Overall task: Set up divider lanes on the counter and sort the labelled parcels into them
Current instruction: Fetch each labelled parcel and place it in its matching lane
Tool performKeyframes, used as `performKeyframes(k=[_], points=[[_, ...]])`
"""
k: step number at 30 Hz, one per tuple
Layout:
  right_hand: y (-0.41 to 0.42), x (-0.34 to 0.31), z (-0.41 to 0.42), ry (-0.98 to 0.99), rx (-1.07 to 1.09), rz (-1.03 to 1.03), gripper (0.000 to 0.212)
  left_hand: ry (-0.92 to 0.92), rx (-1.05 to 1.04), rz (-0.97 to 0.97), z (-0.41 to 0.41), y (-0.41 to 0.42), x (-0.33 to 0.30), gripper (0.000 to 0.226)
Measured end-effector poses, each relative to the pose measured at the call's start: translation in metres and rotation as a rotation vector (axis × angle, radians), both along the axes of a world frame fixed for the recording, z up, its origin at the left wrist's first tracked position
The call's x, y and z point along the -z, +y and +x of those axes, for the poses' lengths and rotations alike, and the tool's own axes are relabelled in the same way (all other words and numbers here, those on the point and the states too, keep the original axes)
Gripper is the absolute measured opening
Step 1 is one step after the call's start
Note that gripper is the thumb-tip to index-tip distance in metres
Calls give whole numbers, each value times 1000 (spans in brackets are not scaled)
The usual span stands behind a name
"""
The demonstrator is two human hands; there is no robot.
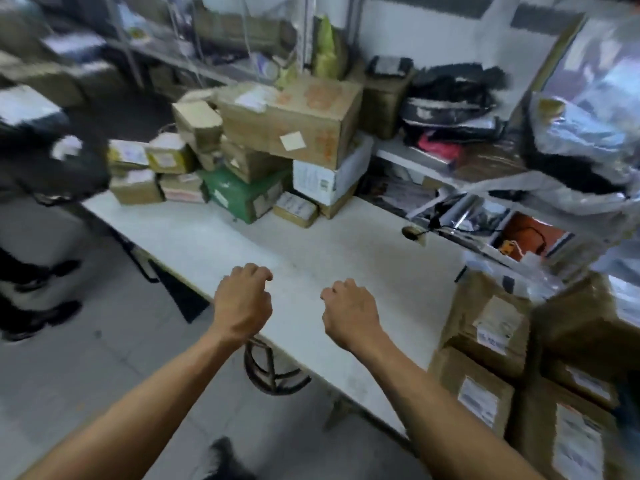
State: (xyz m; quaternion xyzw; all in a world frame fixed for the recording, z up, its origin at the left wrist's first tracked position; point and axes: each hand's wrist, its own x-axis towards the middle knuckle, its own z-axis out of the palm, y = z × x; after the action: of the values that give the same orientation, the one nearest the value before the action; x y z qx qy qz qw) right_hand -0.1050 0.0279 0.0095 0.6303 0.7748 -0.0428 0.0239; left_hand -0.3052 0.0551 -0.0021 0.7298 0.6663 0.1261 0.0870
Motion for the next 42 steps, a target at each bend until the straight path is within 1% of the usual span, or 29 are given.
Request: performKeyframes(k=[3,7,11,15,20,23,28,32,34,36,38,39,40,42], points=[[40,-8,-72,-101,-125,63,24,110,-69,50,-90,21,-8,39],[94,-6,-169,-142,-179,97,26,222,-118,54,-206,48,-13,38],[135,-2,-254,-170,-216,61,27,239,-217,3,-303,60,-19,36],[167,-2,-313,-186,-260,61,27,250,-242,-3,-361,74,-21,38],[212,0,-368,-174,-275,39,29,213,-281,-18,-410,121,-19,41],[252,10,-387,-181,-271,21,27,203,-269,-33,-424,160,-12,39],[343,32,-418,-147,-231,17,33,188,-222,-32,-446,255,5,40],[406,37,-434,-47,-165,47,29,152,-180,-63,-455,334,11,43],[431,40,-439,25,-79,95,33,144,-142,-33,-458,371,12,47],[453,44,-443,121,118,86,49,110,-126,-10,-461,406,13,54],[470,50,-448,302,355,20,73,80,-94,-9,-462,435,16,69],[478,52,-452,399,440,-5,85,79,-72,-11,-462,449,19,78],[484,54,-457,466,497,-6,94,88,-51,-15,-462,463,22,86],[499,60,-468,543,567,52,104,119,-16,-34,-464,493,35,101]])
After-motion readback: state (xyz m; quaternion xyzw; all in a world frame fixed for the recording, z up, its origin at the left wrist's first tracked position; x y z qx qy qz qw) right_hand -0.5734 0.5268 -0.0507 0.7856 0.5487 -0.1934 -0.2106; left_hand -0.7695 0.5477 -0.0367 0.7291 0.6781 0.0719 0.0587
